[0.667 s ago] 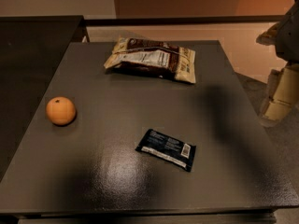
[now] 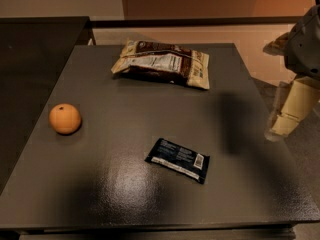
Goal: Pick rxbar blueberry
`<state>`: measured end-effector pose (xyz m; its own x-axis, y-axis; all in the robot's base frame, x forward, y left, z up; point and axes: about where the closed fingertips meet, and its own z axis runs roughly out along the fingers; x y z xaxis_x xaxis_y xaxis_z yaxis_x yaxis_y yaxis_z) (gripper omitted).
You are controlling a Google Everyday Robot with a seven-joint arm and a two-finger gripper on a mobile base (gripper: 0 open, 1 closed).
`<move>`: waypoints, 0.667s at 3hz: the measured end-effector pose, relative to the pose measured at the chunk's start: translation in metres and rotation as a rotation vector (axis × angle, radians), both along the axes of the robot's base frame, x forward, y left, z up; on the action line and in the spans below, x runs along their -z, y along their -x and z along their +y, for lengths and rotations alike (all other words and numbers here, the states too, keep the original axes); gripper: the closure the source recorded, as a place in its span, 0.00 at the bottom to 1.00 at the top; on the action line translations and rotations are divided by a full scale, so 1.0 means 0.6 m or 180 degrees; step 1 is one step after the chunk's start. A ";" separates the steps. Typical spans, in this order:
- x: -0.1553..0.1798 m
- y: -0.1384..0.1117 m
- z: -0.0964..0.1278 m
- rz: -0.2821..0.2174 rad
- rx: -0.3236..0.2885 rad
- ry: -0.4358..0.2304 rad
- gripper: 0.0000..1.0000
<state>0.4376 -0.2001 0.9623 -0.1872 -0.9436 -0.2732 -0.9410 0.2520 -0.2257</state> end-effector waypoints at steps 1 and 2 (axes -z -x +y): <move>0.041 0.008 0.047 0.0060 -0.0205 -0.0305 0.00; 0.082 0.022 0.098 0.0135 -0.0362 -0.0570 0.00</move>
Offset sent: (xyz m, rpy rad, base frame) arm -0.0227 0.0944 -0.0841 0.2841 0.0850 0.1719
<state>0.4242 -0.1415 0.9131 -0.0971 -0.8963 -0.4326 -0.9734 0.1761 -0.1465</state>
